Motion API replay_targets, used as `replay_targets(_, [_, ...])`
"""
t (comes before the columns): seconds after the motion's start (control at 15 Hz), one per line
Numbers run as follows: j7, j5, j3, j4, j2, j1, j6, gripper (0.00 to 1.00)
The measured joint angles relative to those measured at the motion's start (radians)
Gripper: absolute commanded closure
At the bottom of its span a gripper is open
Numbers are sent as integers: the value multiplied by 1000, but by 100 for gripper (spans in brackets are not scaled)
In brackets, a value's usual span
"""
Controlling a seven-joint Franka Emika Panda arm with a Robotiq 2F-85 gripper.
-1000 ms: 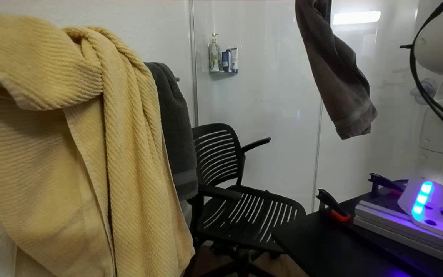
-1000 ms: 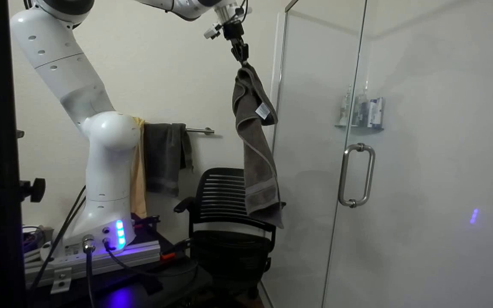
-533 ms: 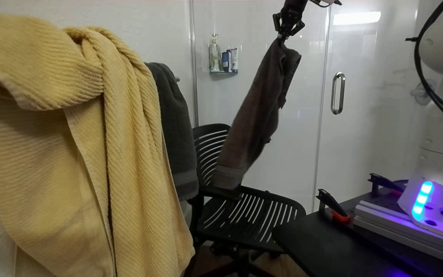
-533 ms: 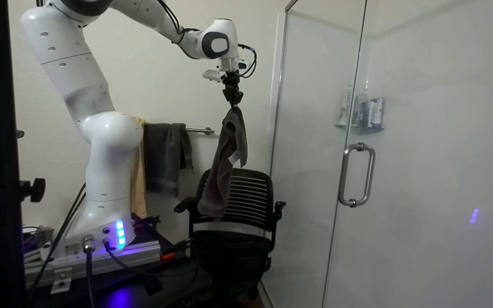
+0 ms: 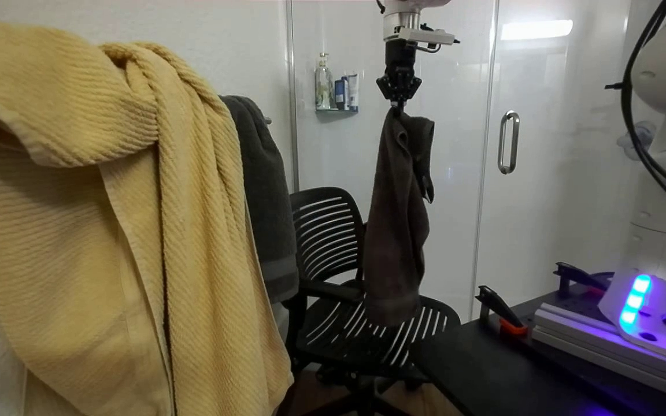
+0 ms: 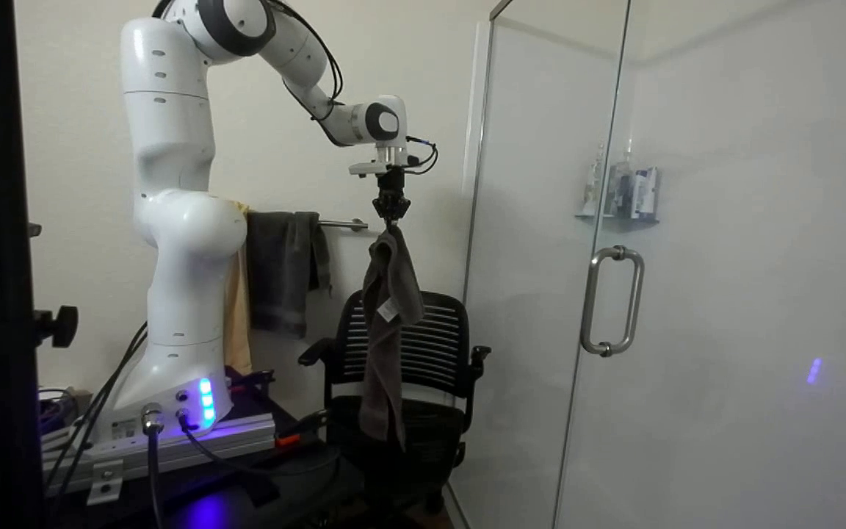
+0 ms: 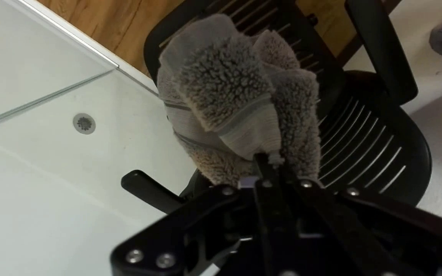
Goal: Remove the towels from the rail and place them on the seat of the black chair
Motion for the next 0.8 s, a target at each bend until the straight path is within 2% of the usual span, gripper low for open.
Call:
replay_targets(0.33, [-67,-6,7,147,144,22,-14,99])
replay_targets(0.4, [-72,-8,4,164,154,22,-15,70])
replay_targets(0.47, [-75,-11,2,176,159,21,-15,69])
replay_targets(0.53, [-75,-16,-1,184,161,20,-16,63])
replay_targets(0.8, [-82,-20,-2,193,158,22,-15,34])
